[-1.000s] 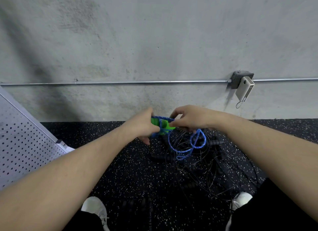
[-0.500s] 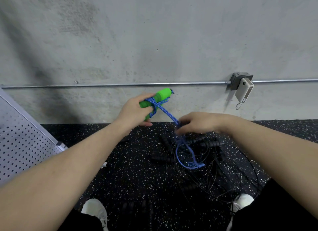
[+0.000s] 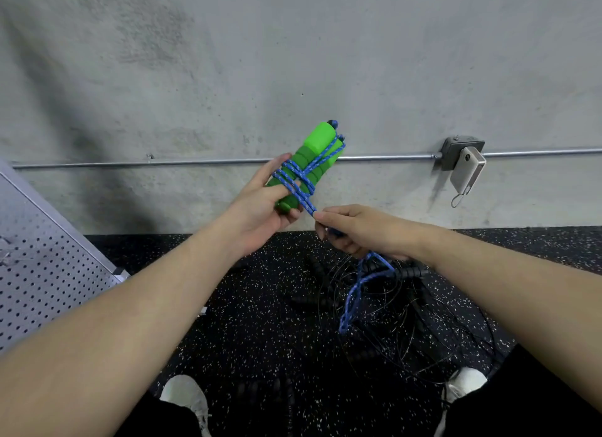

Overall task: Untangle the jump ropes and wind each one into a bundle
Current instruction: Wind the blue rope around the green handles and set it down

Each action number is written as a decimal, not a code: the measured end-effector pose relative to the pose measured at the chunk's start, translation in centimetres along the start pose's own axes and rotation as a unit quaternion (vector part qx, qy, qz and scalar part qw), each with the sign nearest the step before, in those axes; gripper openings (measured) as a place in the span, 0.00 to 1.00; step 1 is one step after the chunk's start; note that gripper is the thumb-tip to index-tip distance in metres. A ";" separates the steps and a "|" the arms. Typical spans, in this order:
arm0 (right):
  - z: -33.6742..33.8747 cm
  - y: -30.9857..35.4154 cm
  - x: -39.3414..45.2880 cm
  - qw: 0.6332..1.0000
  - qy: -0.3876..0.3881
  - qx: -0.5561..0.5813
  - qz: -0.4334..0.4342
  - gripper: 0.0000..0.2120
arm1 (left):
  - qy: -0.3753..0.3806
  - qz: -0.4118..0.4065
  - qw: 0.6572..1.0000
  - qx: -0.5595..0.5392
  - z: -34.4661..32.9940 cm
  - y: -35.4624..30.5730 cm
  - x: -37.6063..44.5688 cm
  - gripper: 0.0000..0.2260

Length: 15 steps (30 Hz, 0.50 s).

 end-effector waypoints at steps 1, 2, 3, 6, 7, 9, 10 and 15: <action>0.2 -0.2 -0.1 1.000 -0.003 0.001 -0.003 0.16 | 0.010 0.004 1.000 -0.016 0.1 -0.2 -0.1 0.22; 0.5 -0.3 -0.1 1.000 -0.008 0.003 -0.003 0.17 | 0.019 0.008 0.999 -0.025 0.2 -0.4 -0.2 0.22; 0.8 -0.4 -0.1 1.000 -0.015 0.002 -0.002 0.17 | 0.027 0.013 0.999 -0.031 0.3 -0.6 -0.3 0.22; 1.8 -0.4 -0.3 0.999 -0.028 -0.015 -0.003 0.18 | 0.057 0.029 0.997 -0.051 0.0 -0.8 -1.0 0.24; 2.0 -0.5 -0.4 0.999 -0.027 -0.018 -0.005 0.18 | 0.071 0.035 0.995 -0.065 -0.4 -0.8 -1.3 0.24; 2.0 -0.8 -0.5 0.999 -0.020 -0.032 -0.008 0.19 | 0.093 0.043 0.989 -0.103 -0.9 -1.0 -1.7 0.24; 1.9 -1.0 -0.4 0.999 -0.016 -0.045 -0.010 0.19 | 0.097 0.042 0.987 -0.124 -0.9 -1.2 -1.9 0.24; 2.2 -1.2 -0.6 0.997 -0.018 -0.079 -0.014 0.19 | 0.093 0.044 0.978 -0.182 -0.3 -2.1 -2.1 0.21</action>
Point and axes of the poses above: each hand's wrist, its own x-axis towards the middle knuckle, its own z-axis out of the back of the hand, y = z × x, the point moved 7 cm from there along x, towards the middle knuckle, and after that the axes turned 6 degrees about -z, right-handed, at the moved point
